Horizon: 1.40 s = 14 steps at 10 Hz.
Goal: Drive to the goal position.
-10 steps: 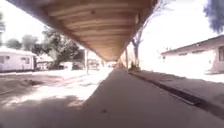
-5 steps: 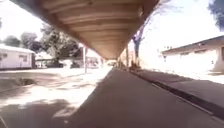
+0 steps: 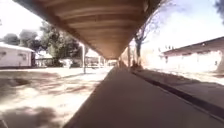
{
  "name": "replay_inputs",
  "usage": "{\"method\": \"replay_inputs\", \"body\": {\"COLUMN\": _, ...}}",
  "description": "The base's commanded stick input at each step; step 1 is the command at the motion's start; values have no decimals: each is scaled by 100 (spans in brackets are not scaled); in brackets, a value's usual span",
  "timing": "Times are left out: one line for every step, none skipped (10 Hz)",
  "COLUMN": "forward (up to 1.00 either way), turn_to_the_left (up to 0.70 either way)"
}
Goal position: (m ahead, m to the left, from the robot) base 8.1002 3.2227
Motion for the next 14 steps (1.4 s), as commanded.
{"method": "replay_inputs", "body": {"forward": 85, "turn_to_the_left": 0}}
{"method": "replay_inputs", "body": {"forward": 85, "turn_to_the_left": 0}}
{"method": "replay_inputs", "body": {"forward": 85, "turn_to_the_left": 0}}
{"method": "replay_inputs", "body": {"forward": 85, "turn_to_the_left": 0}}
{"method": "replay_inputs", "body": {"forward": 85, "turn_to_the_left": 0}}
{"method": "replay_inputs", "body": {"forward": 85, "turn_to_the_left": 0}}
{"method": "replay_inputs", "body": {"forward": 85, "turn_to_the_left": 0}}
{"method": "replay_inputs", "body": {"forward": 85, "turn_to_the_left": 0}}
{"method": "replay_inputs", "body": {"forward": 85, "turn_to_the_left": 0}}
{"method": "replay_inputs", "body": {"forward": 85, "turn_to_the_left": 0}}
{"method": "replay_inputs", "body": {"forward": 85, "turn_to_the_left": 0}}
{"method": "replay_inputs", "body": {"forward": 85, "turn_to_the_left": 0}}
{"method": "replay_inputs", "body": {"forward": 85, "turn_to_the_left": 0}}
{"method": "replay_inputs", "body": {"forward": 85, "turn_to_the_left": 0}}
